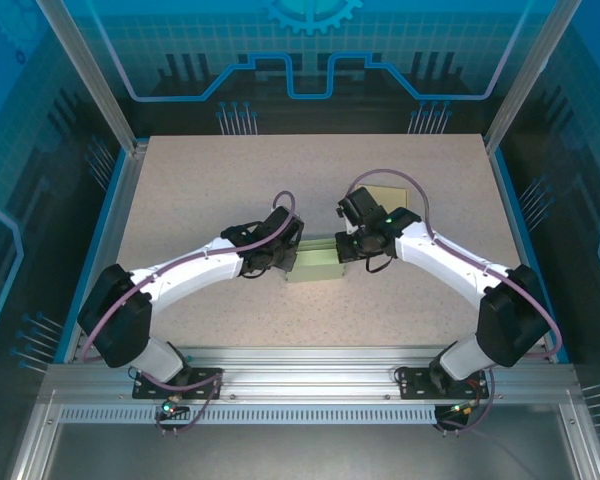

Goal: Fold the paper box

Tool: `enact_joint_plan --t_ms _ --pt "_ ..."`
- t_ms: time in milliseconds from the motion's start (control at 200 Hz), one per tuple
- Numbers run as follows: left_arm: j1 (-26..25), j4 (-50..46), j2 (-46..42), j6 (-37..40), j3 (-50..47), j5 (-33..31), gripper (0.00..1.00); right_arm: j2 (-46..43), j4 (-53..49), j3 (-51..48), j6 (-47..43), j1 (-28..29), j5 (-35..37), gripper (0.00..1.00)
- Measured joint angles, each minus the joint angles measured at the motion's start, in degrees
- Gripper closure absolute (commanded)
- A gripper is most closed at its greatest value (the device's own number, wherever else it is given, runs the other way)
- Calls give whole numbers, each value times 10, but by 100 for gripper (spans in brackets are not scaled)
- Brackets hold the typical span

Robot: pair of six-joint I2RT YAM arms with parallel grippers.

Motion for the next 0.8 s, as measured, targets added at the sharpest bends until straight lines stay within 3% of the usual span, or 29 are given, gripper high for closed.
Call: enact_joint_plan --t_ms 800 --pt "-8 10 3 -23 0 0 88 13 -24 10 0 7 53 100"
